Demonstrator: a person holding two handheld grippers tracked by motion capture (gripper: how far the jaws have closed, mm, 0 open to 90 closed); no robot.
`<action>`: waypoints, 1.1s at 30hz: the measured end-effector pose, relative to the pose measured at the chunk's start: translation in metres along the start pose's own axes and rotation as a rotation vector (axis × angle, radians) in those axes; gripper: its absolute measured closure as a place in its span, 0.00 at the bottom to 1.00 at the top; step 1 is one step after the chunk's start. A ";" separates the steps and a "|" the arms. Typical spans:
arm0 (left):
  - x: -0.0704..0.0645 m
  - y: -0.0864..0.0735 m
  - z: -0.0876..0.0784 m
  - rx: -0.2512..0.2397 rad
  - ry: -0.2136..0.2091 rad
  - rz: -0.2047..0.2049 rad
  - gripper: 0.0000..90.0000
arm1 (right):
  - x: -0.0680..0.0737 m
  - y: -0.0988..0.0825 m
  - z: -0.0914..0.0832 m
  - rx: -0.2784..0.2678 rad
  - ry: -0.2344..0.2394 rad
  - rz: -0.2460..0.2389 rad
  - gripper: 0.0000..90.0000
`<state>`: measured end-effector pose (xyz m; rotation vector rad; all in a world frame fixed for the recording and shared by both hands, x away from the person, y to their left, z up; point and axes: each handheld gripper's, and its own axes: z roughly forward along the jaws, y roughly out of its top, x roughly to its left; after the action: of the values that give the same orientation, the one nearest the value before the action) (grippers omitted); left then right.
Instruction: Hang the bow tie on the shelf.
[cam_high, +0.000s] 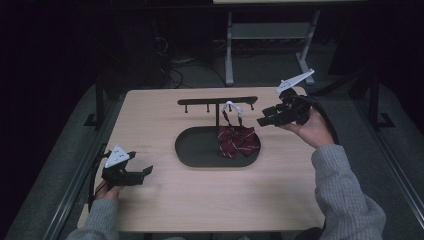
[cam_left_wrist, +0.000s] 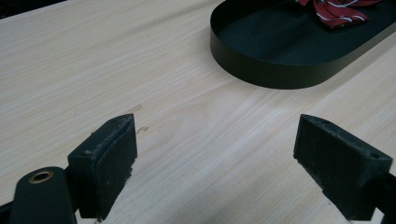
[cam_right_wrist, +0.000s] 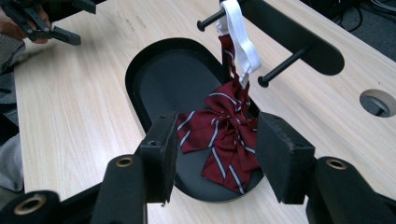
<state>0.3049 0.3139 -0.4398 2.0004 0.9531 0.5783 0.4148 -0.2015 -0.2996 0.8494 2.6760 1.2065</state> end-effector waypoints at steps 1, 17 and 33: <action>0.000 0.000 0.000 0.001 0.000 -0.001 0.14 | 0.000 -0.002 0.000 -0.002 0.003 0.005 0.53; -0.001 0.000 0.000 0.002 -0.001 0.000 0.14 | 0.002 -0.021 -0.007 0.002 -0.001 0.022 0.51; -0.001 0.000 0.000 0.004 -0.001 -0.004 0.14 | 0.000 -0.043 -0.008 0.013 0.001 0.055 0.50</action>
<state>0.3043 0.3130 -0.4401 2.0016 0.9580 0.5733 0.3929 -0.2300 -0.3247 0.9307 2.6808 1.2030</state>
